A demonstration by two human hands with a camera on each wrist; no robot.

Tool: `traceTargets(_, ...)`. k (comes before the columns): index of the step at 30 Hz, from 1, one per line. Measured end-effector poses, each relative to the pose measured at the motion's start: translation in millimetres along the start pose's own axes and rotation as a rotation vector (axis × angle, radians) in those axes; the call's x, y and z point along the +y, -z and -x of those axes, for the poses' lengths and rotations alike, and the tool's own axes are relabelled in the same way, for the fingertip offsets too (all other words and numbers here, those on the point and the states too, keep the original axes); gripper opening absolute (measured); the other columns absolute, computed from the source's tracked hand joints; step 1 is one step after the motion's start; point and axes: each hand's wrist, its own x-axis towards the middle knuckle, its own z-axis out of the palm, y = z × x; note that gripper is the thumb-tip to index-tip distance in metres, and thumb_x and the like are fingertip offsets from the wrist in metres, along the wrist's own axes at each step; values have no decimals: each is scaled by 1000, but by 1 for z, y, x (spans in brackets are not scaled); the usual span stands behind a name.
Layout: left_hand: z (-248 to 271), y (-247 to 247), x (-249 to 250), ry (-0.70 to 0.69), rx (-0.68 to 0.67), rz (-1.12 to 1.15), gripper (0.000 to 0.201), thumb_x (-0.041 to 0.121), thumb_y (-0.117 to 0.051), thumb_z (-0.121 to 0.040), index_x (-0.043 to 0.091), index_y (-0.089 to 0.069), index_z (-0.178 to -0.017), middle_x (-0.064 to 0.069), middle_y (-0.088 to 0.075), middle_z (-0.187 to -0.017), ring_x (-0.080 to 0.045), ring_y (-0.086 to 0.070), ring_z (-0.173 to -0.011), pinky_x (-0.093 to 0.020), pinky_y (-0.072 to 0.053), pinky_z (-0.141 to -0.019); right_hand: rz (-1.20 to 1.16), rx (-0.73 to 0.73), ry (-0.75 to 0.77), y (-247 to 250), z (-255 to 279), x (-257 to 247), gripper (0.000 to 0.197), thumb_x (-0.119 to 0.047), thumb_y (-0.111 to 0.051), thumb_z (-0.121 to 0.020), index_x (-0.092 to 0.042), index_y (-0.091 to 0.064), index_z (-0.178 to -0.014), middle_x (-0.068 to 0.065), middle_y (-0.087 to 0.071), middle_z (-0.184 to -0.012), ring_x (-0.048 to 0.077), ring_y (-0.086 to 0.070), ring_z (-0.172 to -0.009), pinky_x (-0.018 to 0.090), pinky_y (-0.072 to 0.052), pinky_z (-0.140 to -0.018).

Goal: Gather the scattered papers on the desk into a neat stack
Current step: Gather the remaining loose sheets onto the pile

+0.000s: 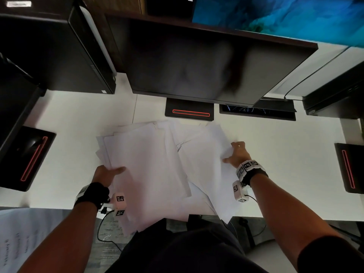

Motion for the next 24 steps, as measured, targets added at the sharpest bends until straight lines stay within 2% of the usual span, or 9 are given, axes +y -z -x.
traceTargets(3, 2, -3, 3, -23, -7, -7, 47, 21, -89, -73, -10, -69, -102, -19, -69, -90, -25, -64, -84, -42, -52, -80, 73, -5, -3, -5, 5, -10, 73, -29, -77, -79, -14, -40, -142, 9, -45, -138, 34, -53, -123, 46, -46, -101)
traceTargets(6, 3, -3, 4, -21, -13, -22, 46, 19, -88, -74, -10, -69, -103, -19, -69, -94, -27, -65, -89, -39, -50, -82, 258, 74, 23, -6, 8, -15, 56, -38, -64, -86, -21, -48, -137, 6, -57, -129, 29, -51, -122, 45, -38, -100)
traceTargets(9, 0, 0, 3, -22, 4, -52, 56, 27, -91, -71, -11, -68, -106, -23, -71, -101, -32, -68, -94, -45, -54, -85, 148, 56, 31, -5, 8, -15, 50, -32, -62, -86, -21, -51, -134, 9, -64, -121, 31, -59, -113, 41, -47, -96)
traceTargets(11, -4, 0, -1, -22, 8, -68, 60, 30, -91, -69, -10, -68, -108, -24, -72, -103, -34, -69, -96, -48, -55, -89, 39, 28, 17, -3, 8, -14, 50, -24, -64, -86, -19, -50, -134, 13, -66, -118, 35, -63, -107, 40, -53, -89)
traceTargets(14, -6, -1, -2, -23, 19, -99, 64, 33, -92, -68, -10, -67, -108, -24, -71, -102, -35, -69, -96, -49, -55, -88, -81, -3, -15, 0, 7, -11, 53, -18, -71, -82, -17, -50, -131, 14, -67, -114, 35, -64, -104, 39, -55, -86)
traceTargets(17, -6, -2, -2, -17, 30, -119, 62, 35, -92, -68, -10, -68, -103, -24, -72, -99, -36, -69, -93, -48, -56, -84, -37, -28, -22, 4, 4, -9, 45, -24, -76, -80, -11, -62, -121, 11, -67, -118, 31, -63, -108, 32, -50, -86)
traceTargets(20, -6, -3, -1, -4, 47, -101, 60, 35, -92, -67, -7, -69, -103, -23, -72, -99, -36, -69, -92, -47, -57, -84, 31, 2, -72, 16, 5, -4, 44, -31, -75, -81, -6, -64, -116, 12, -66, -116, 32, -62, -109, 35, -50, -87)
traceTargets(24, -5, -5, 0, 7, 57, -22, 55, 27, -92, -68, -6, -69, -105, -23, -73, -101, -36, -69, -92, -48, -57, -85, 49, 62, -116, 49, 12, 19, 44, -37, -74, -82, -6, -66, -112, 14, -68, -111, 34, -64, -103, 37, -52, -84)
